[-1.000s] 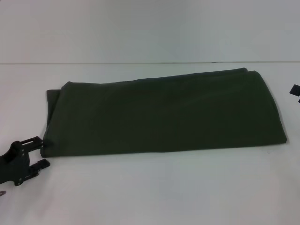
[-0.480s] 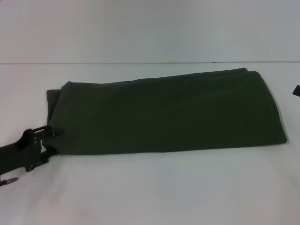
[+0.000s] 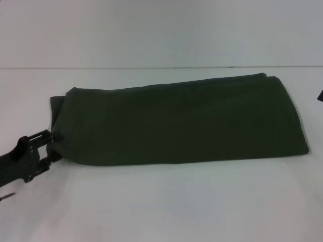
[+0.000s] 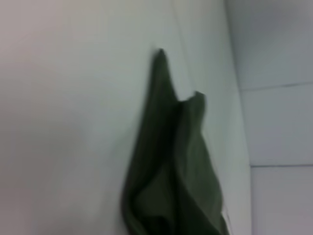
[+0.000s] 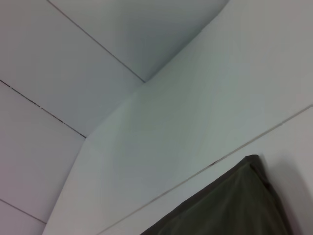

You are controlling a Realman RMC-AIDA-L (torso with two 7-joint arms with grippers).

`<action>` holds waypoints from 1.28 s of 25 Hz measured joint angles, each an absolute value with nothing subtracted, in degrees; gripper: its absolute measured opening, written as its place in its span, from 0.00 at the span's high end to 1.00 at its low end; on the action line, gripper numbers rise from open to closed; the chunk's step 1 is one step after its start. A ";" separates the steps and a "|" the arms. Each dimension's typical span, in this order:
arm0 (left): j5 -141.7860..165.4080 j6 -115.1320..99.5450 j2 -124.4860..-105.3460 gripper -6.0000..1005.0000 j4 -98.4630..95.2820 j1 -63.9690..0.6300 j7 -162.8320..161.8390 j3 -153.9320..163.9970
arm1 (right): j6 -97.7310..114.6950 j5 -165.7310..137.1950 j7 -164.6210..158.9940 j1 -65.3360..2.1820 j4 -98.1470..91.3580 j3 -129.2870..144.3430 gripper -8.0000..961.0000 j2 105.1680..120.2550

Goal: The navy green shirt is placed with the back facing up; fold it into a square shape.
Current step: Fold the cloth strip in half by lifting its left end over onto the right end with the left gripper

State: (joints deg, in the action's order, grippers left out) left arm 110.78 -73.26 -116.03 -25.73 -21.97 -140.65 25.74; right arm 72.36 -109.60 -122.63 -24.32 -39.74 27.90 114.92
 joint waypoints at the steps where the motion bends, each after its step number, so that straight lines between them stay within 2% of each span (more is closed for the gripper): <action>1: 111.03 -73.02 -116.03 0.36 -25.73 -21.79 -141.03 25.76 | 72.34 -109.60 -122.61 -24.34 -39.58 27.80 0.36 114.88; 27: 114.30 -65.39 -115.94 0.36 -23.64 -27.01 -143.69 28.58 | 72.47 -109.60 -122.53 -24.95 -39.28 26.57 0.36 114.78; 32: 112.42 -69.44 -116.03 0.36 -24.28 -26.82 -140.63 26.56 | 72.59 -109.22 -122.52 -24.92 -39.28 26.54 0.36 114.79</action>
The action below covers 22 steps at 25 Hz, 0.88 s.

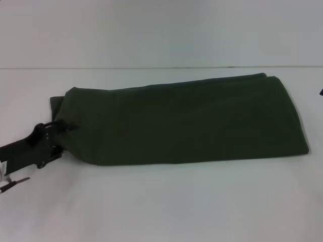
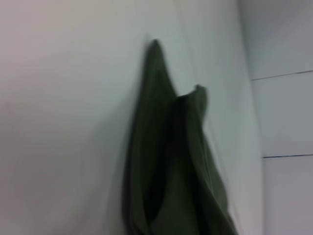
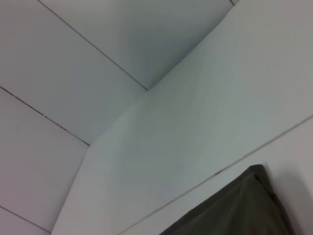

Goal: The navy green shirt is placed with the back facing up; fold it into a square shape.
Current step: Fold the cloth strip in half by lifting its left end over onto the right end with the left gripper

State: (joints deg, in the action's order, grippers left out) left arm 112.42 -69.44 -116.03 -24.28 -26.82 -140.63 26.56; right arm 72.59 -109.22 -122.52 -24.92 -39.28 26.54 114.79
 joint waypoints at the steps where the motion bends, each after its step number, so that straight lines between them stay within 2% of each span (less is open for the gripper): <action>1: 112.26 -70.07 -116.01 0.36 -24.41 -26.47 -140.47 26.14 | 72.59 -109.03 -122.52 -24.86 -39.29 26.54 0.36 114.79; 8: 113.44 -68.28 -115.86 0.36 -23.73 -24.88 -141.79 26.51 | 72.44 -108.72 -122.51 -24.82 -39.28 26.54 0.36 114.87; 22: 114.32 -62.63 -115.83 0.36 -21.94 -28.44 -141.07 27.13 | 72.52 -108.63 -122.52 -24.80 -39.24 26.54 0.37 114.87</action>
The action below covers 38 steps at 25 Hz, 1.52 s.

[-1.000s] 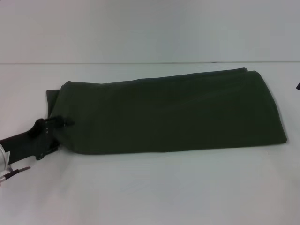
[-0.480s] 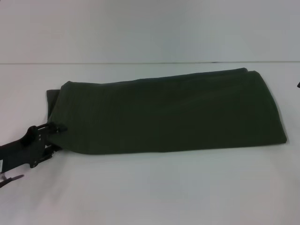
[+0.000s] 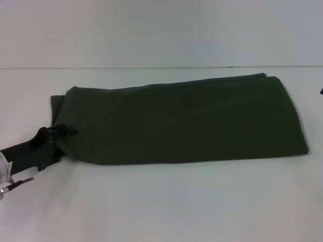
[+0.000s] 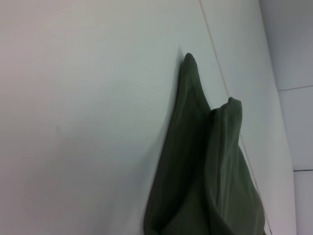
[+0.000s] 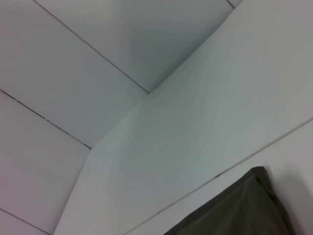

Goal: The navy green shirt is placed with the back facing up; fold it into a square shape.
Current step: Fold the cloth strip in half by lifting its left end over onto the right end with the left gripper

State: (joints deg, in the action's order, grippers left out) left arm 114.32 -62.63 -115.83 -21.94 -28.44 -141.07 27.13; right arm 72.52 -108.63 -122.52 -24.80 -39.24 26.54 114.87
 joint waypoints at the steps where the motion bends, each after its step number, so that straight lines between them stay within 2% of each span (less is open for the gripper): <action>1: 114.32 -62.79 -115.82 0.36 -22.03 -28.44 -141.01 27.14 | 72.57 -108.63 -122.52 -24.79 -39.24 26.52 0.37 114.87; 7: 113.83 -64.89 -116.40 0.46 -24.07 -27.63 -140.06 26.58 | 72.92 -108.62 -122.52 -24.70 -39.20 25.47 0.37 114.87; 17: 113.86 -64.75 -116.36 0.72 -24.17 -27.64 -139.45 26.77 | 73.03 -108.63 -122.52 -24.61 -39.20 25.27 0.37 114.86; 23: 112.95 -65.49 -115.94 0.96 -24.22 -27.16 -134.48 24.68 | 73.04 -108.63 -122.52 -24.53 -39.20 25.18 0.37 114.74; 29: 112.79 -63.67 -115.15 0.98 -25.33 -24.94 -132.10 20.97 | 72.56 -108.63 -122.52 -24.49 -38.02 23.98 0.37 114.52; 38: 112.75 -61.55 -114.94 0.98 -27.08 -21.42 -131.65 14.55 | 72.41 -108.63 -122.37 -24.22 -36.67 22.92 0.37 114.18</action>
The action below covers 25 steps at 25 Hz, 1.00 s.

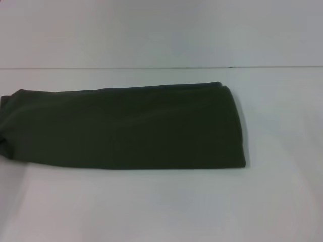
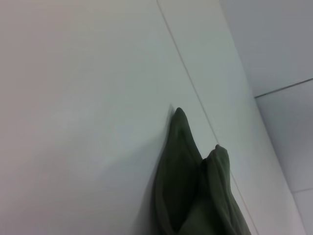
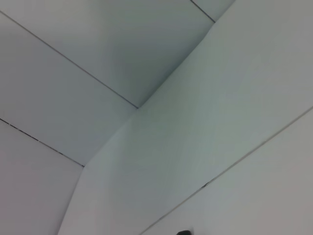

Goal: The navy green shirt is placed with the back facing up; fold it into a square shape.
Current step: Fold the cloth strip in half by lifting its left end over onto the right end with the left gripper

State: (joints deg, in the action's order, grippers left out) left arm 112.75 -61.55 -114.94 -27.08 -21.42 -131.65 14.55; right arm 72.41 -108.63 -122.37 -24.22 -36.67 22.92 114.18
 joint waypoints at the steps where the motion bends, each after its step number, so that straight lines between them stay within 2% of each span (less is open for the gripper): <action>1: 112.76 -61.73 -114.89 0.98 -27.08 -21.40 -131.31 14.59 | 72.37 -108.64 -122.34 -24.22 -36.57 22.89 0.37 114.15; 4: 112.40 -64.90 -115.00 0.98 -27.45 -22.06 -129.68 14.62 | 72.35 -108.63 -122.21 -24.28 -36.40 22.88 0.37 114.08; 10: 107.40 -77.28 -116.35 0.98 -32.07 -25.05 -127.94 15.06 | 72.61 -108.69 -121.84 -24.32 -36.29 22.94 0.37 114.08; 14: 107.02 -82.62 -116.50 0.97 -34.41 -28.14 -129.48 15.97 | 72.74 -108.67 -121.52 -24.55 -36.29 23.09 0.37 114.08; 17: 107.00 -85.51 -117.31 0.97 -35.09 -33.20 -130.38 19.50 | 72.81 -108.65 -121.25 -24.83 -36.29 23.29 0.37 114.08; 22: 107.03 -83.21 -120.79 0.97 -35.00 -38.04 -127.11 27.60 | 72.70 -108.66 -121.21 -24.93 -36.29 23.39 0.37 114.23; 25: 106.86 -78.82 -123.89 0.97 -34.04 -39.92 -121.77 32.24 | 72.50 -108.83 -121.15 -24.94 -36.29 23.39 0.37 114.43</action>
State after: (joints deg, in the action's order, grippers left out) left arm 106.86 -78.82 -123.89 -34.04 -39.92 -121.77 32.24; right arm 72.50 -108.83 -121.15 -24.94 -36.29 23.39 114.43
